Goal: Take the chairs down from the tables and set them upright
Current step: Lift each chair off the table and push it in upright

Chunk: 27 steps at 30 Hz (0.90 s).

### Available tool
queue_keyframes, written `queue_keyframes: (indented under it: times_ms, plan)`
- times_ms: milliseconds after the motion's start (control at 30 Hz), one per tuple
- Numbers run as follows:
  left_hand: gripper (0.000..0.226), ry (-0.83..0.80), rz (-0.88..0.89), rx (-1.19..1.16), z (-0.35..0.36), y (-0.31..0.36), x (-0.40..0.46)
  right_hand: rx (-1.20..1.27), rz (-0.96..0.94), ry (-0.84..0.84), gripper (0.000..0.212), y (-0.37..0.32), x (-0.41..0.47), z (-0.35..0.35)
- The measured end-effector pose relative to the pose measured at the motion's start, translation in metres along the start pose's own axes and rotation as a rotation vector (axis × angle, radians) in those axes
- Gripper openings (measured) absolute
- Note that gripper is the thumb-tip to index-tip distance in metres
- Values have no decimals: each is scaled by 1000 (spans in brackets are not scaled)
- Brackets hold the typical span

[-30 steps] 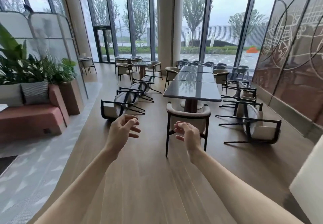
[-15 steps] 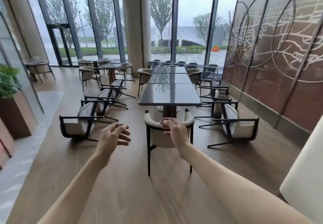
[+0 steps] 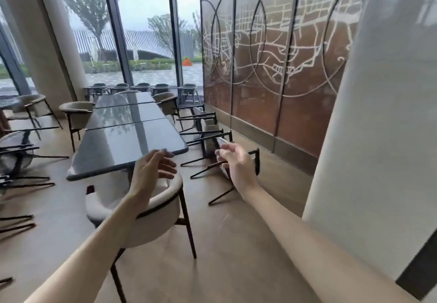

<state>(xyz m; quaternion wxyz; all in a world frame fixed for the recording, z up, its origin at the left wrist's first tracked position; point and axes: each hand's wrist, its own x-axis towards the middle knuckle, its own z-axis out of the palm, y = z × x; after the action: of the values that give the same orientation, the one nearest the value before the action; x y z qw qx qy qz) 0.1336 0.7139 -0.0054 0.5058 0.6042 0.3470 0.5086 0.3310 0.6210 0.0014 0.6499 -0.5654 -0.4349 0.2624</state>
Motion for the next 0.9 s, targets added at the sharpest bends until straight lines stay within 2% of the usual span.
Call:
queue_keyframes:
  times_ms: [67,200,300,400,500,700,900]
  plan:
    - [32,-73,-12,7,33,-17,40,-54,-24,33,33,19,42,-19]
    - [33,-228,-27,114,87,-33,134,-176,-103,27,18,56,140,-64]
    - [31,-220,-18,148,121,-35,222,-195,-136,79,21,69,229,-101]
    - [30,-226,26,182,156,-38,297,-171,-83,123,16,79,312,-131]
    - [30,-253,62,209,192,-54,358,-109,-38,164,25,94,377,-147]
    - [24,-268,21,215,270,-138,493,-102,47,144,28,161,501,-157]
    - [22,-381,-28,143,365,-217,647,-143,110,238,12,236,648,-192]
